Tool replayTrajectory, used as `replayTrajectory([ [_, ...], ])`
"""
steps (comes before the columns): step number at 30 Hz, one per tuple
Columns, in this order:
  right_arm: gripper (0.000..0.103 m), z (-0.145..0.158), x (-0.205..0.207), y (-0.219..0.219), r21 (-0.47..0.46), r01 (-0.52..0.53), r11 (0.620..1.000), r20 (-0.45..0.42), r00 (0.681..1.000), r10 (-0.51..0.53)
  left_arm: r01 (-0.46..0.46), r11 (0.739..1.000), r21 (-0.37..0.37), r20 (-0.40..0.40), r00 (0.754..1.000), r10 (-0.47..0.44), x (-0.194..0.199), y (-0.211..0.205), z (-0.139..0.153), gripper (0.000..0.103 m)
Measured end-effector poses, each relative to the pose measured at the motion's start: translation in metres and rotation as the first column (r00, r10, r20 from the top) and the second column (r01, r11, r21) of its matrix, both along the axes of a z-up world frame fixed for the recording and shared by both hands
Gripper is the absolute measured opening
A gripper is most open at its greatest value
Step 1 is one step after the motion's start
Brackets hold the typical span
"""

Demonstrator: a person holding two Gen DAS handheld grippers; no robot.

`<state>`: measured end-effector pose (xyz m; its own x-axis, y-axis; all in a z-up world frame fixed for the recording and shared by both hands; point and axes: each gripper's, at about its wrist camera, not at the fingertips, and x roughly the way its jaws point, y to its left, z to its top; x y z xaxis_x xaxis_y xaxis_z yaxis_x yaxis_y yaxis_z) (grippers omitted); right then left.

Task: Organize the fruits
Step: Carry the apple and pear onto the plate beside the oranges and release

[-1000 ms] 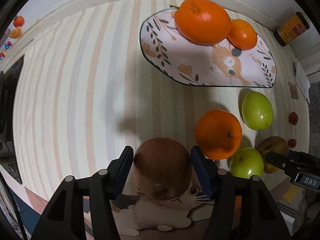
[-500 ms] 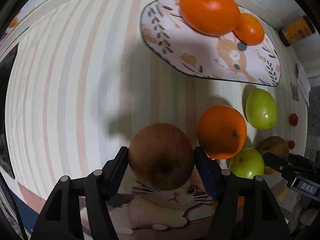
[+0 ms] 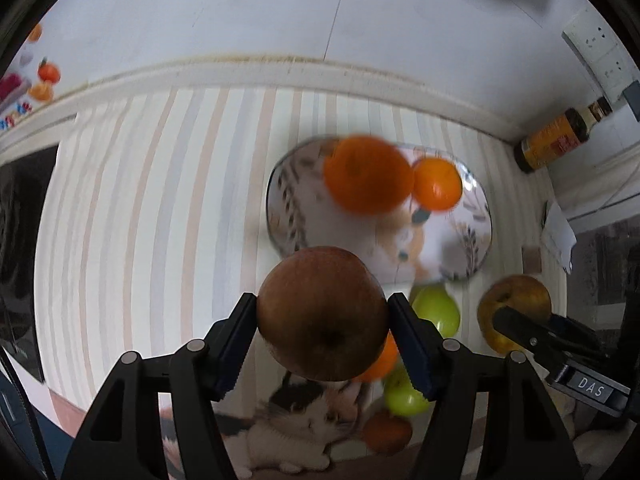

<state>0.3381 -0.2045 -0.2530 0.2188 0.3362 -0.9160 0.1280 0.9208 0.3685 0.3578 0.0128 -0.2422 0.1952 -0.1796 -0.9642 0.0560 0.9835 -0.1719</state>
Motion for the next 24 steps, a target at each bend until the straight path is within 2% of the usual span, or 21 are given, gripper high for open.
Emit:
replayTrajectory([
  [3,0.069,-0.002,0.032,0.009,-0.026,-0.007,1.000,0.019,1.000,0.008,-0.002,1.000,0.014,-0.021,1.000,0.002,0.024,-0.010,-0.013,0.064],
  [11,0.069,-0.047,0.081,0.035,-0.093,-0.049,0.994,-0.048,0.998,0.044,0.014,0.998,0.066,-0.108,0.994,-0.006,0.059,-0.020,-0.048,0.064],
  [18,0.070,-0.075,0.093,0.030,-0.059,-0.047,0.997,-0.089,0.995,0.042,0.005,0.999,0.052,-0.163,0.987,0.004,0.067,-0.020,-0.065,0.065],
  [24,0.073,-0.081,0.091,0.028,-0.043,-0.055,0.998,-0.118,0.992,0.050,-0.012,0.998,0.057,-0.164,0.986,0.022,0.069,-0.019,-0.068,0.065],
])
